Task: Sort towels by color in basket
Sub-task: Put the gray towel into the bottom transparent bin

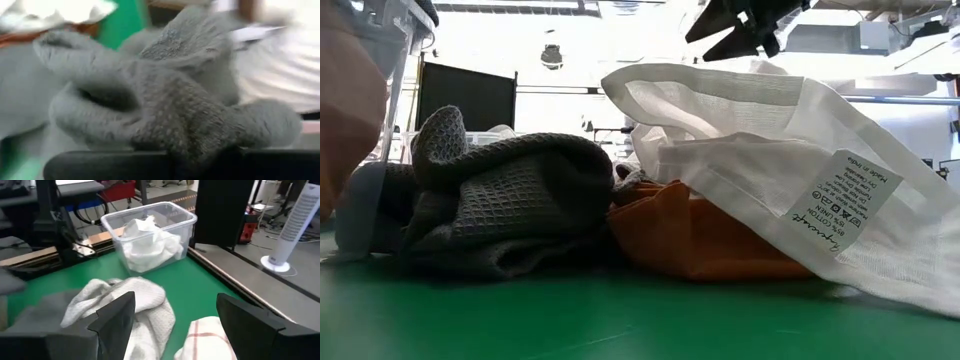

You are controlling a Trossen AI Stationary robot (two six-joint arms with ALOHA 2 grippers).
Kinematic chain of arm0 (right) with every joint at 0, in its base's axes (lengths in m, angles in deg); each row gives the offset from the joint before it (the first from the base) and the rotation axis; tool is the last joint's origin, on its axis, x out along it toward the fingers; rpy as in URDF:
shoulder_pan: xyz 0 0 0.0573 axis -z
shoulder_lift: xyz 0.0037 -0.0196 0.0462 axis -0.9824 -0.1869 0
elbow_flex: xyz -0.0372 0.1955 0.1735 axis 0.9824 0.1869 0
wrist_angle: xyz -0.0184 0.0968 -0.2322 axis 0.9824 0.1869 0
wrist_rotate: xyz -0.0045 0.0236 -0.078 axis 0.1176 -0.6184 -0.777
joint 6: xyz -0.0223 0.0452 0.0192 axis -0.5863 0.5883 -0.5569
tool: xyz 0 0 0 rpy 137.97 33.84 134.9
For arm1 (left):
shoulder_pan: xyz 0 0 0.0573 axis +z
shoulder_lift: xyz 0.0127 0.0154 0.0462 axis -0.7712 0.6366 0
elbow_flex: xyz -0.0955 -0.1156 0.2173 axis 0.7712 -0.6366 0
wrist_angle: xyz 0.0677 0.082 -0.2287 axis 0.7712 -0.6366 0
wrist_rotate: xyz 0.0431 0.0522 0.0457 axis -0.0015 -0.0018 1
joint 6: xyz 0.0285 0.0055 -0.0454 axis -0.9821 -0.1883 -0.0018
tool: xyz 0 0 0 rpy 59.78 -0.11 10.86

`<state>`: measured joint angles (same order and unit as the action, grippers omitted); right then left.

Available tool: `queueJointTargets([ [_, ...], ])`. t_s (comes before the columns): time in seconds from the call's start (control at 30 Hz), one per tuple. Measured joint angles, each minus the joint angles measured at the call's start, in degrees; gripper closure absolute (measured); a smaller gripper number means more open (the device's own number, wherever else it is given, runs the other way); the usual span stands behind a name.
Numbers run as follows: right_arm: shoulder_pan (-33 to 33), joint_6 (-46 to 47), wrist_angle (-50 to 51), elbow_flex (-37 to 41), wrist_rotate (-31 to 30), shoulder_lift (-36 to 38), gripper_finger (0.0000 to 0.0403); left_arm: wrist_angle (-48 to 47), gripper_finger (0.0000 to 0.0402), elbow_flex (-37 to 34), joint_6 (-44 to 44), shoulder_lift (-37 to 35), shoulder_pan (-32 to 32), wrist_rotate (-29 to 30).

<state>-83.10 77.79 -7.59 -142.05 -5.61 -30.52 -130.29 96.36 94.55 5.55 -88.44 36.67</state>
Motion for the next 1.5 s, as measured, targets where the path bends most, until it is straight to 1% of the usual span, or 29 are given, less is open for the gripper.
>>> queueJointTargets([
  [0.07, -1.1, 1.1, 0.0, 0.0, -0.5, 0.0, 0.0092, -3.1, 0.0395, 0.0, 0.4, 2.2, -0.6, 2.9],
  [0.13, -2.3, 2.5, 0.1, 0.0, -2.0, -0.2, 0.0092, -5.5, 0.0395, 0.0, -1.3, 4.8, -1.4, 3.5],
  [0.27, -5.1, 5.6, 0.4, 0.0, -5.2, -1.8, 0.0092, -7.7, 0.0395, 0.0, -11.4, 10.3, -3.9, 3.7],
  [0.43, -8.5, 9.4, -1.0, 0.0, -9.9, -5.2, 0.0092, -7.9, 0.0395, 0.0, -24.9, 15.8, -10.1, 4.3],
  [0.53, -10.3, 10.7, -3.0, 0.0, -11.9, -8.0, 0.0092, -8.1, 0.0395, 0.0, -32.1, 18.5, -14.8, 7.6],
  [0.6, -10.9, 10.6, -5.0, 0.0, -12.3, -9.3, 0.0092, -8.2, 0.0395, 0.0, -35.2, 20.4, -17.7, 10.9],
  [0.7, -11.2, 10.6, -9.4, 0.0, -12.5, -11.0, 0.0092, -8.8, 0.0395, 0.0, -36.4, 22.9, -20.3, 15.2],
  [0.77, -11.5, 10.6, -11.7, 0.0, -12.7, -11.9, 0.0092, -9.7, 0.0395, 0.0, -36.8, 24.4, -21.2, 16.0],
  [0.87, -11.9, 10.6, -14.0, 0.0, -12.7, -13.1, 0.0092, -11.0, 0.0395, 0.0, -40.1, 26.9, -22.1, 16.1],
  [1.0, -12.3, 11.5, -15.0, 0.0, -12.7, -14.1, 0.0092, -13.6, 0.0396, 0.0, -47.9, 31.1, -22.4, 14.7],
  [1.1, -12.9, 13.2, -16.1, 0.0, -12.9, -14.6, 0.0092, -15.5, 0.0396, 0.2, -51.4, 34.1, -21.1, 11.4],
  [1.2, -14.1, 13.4, -17.3, 0.0, -13.0, -15.4, 0.0092, -14.7, 0.0398, 0.0, -54.0, 36.8, -19.0, 7.9],
  [1.4, -16.7, 13.4, -19.8, 0.0, -13.4, -16.2, 0.0092, -11.9, 0.0399, -0.1, -62.1, 37.3, -17.9, 7.7],
  [1.5, -18.1, 13.4, -20.3, 0.0, -15.5, -16.3, 0.0092, -11.1, 0.04, -0.1, -64.3, 36.8, -17.4, 7.7],
])
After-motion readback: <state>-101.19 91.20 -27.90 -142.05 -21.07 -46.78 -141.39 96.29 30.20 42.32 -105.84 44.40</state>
